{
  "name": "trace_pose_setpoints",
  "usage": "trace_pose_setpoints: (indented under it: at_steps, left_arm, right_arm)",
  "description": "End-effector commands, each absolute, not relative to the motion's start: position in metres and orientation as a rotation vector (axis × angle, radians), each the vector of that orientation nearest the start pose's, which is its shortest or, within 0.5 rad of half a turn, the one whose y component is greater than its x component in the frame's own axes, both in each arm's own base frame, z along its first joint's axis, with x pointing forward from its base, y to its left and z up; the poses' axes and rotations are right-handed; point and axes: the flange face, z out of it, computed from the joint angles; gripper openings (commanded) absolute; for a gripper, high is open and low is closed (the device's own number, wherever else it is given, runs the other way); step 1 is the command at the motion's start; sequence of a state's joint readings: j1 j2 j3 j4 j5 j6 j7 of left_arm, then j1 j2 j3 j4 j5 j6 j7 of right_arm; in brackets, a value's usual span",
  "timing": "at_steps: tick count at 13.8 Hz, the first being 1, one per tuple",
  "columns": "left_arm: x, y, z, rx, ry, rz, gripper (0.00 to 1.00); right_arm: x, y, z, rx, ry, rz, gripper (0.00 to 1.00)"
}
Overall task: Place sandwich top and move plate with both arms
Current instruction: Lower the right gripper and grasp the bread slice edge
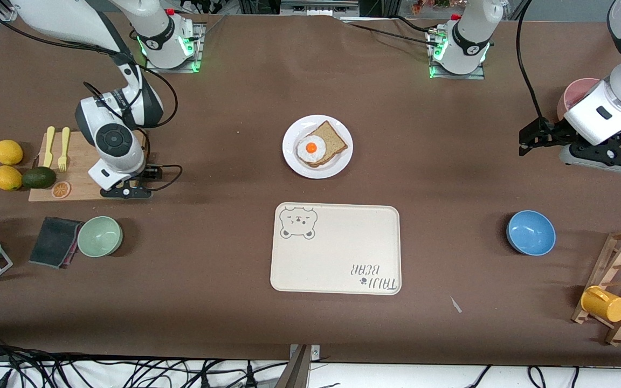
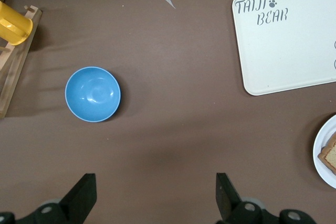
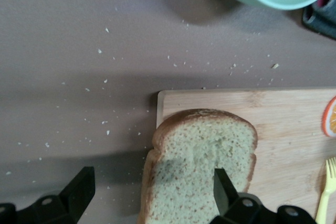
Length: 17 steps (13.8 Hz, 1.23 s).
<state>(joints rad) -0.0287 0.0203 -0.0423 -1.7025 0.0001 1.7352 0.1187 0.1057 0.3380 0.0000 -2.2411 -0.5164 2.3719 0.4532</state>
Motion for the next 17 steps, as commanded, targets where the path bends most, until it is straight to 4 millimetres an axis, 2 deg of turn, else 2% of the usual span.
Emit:
trace_pose_setpoints:
  at_steps: [1,6,11,15,17]
  left_arm:
    - [0.571,-0.04,0.57,-3.146,0.32,-0.013,1.0]
    - [0.571,-0.045,0.571,-3.147,0.327,-0.018,1.0]
    - [0.571,-0.045,0.571,-3.146,0.334,-0.018,1.0]
    - [0.571,-0.043,0.571,-3.147,0.327,-0.018,1.0]
    - [0.571,-0.043,0.571,-3.147,0.327,-0.018,1.0]
  right_arm:
    - [0.519,0.049,0.199,-3.51,-0.104,0.172,0.98]
    - [0.513,0.047,0.195,-3.514,-0.098,0.205,0.86]
    - [0.508,0.042,0.19,-3.517,-0.065,0.229,0.68]
    - [0.505,0.042,0.189,-3.517,-0.061,0.236,0.63]
    - [0.504,0.042,0.188,-3.517,-0.059,0.241,0.58]
